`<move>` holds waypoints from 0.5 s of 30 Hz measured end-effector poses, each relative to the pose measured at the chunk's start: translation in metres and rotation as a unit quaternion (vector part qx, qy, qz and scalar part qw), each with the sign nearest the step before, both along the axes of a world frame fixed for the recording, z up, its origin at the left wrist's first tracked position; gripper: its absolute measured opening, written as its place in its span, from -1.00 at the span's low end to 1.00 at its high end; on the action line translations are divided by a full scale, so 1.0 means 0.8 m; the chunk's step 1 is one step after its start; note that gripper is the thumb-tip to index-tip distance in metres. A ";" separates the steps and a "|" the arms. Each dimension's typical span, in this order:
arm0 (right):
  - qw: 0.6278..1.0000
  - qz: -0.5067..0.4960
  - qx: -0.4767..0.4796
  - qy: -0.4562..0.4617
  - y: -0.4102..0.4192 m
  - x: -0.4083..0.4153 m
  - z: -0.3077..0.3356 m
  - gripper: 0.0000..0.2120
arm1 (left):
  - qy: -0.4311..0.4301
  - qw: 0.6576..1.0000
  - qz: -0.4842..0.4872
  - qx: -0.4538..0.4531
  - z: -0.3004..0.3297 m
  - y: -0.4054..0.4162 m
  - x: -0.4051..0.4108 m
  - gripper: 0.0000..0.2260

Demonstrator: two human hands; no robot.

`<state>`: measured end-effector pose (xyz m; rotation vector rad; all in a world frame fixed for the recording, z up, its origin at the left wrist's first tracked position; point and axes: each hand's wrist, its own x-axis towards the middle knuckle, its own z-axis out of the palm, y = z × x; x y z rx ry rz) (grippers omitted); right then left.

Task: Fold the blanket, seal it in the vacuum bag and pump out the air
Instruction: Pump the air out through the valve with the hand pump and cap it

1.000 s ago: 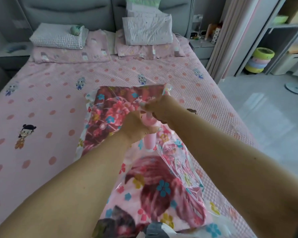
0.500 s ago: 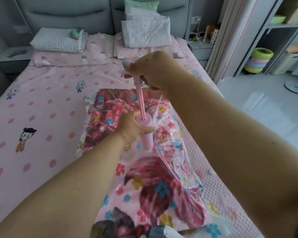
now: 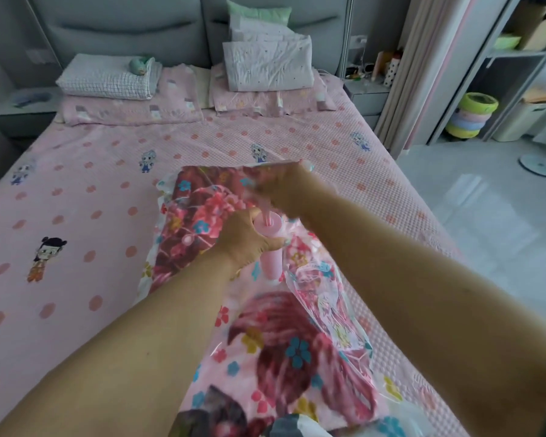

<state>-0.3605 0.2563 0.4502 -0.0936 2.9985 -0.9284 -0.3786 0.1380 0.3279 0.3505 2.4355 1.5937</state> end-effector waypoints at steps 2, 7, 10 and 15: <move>0.986 0.047 0.148 -0.060 -0.001 0.002 -0.029 -0.49 | -0.006 1.000 -0.006 -0.002 0.000 -0.001 0.001 -0.67; 0.967 -0.051 -0.238 0.071 0.005 -0.023 0.030 -0.81 | -0.006 1.000 0.000 0.004 0.006 0.001 -0.002 -0.64; 0.999 0.028 0.020 0.027 -0.003 -0.004 -0.003 -0.77 | -0.004 1.000 -0.007 -0.008 0.003 0.000 -0.001 -0.66; 0.999 0.038 -0.017 0.005 0.000 -0.016 -0.004 -0.69 | -0.006 1.000 0.005 -0.004 0.003 -0.002 0.001 -0.67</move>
